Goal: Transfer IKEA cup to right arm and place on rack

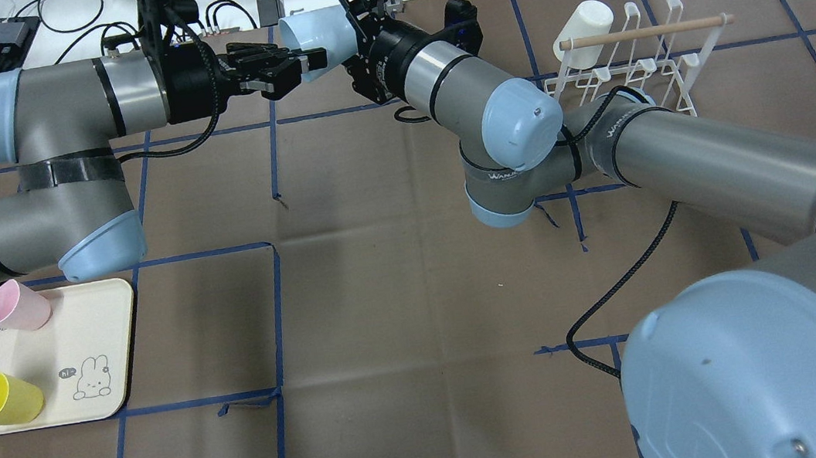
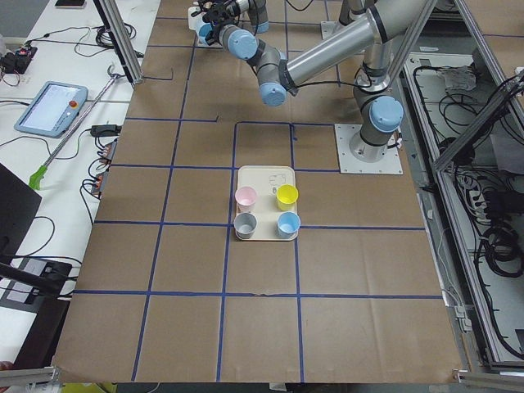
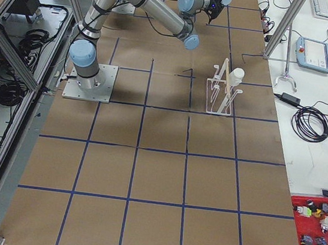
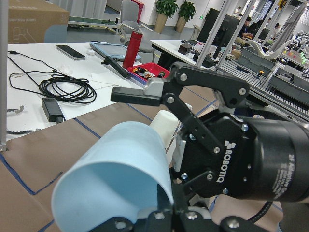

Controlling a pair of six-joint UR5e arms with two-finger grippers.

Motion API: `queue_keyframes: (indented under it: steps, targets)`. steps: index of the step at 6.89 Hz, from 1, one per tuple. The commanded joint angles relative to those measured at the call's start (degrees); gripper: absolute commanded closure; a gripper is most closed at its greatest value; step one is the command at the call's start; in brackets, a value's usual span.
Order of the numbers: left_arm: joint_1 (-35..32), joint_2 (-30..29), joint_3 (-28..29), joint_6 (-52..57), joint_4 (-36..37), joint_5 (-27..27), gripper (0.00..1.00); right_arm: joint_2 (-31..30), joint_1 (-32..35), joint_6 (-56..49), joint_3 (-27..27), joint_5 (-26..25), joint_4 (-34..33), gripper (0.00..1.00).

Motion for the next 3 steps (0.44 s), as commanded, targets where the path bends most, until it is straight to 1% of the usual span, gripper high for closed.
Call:
queue_keyframes:
  steps: [1,3]
  targets:
    - [0.00,0.00,-0.04,-0.01,0.00,0.00,0.96,0.00,-0.01,0.09,0.05,0.21,0.00,0.21]
    - [0.00,0.08,-0.04,-0.09,0.00,0.00,0.95,0.09,-0.01,0.09,0.13,0.39,-0.09,0.21]
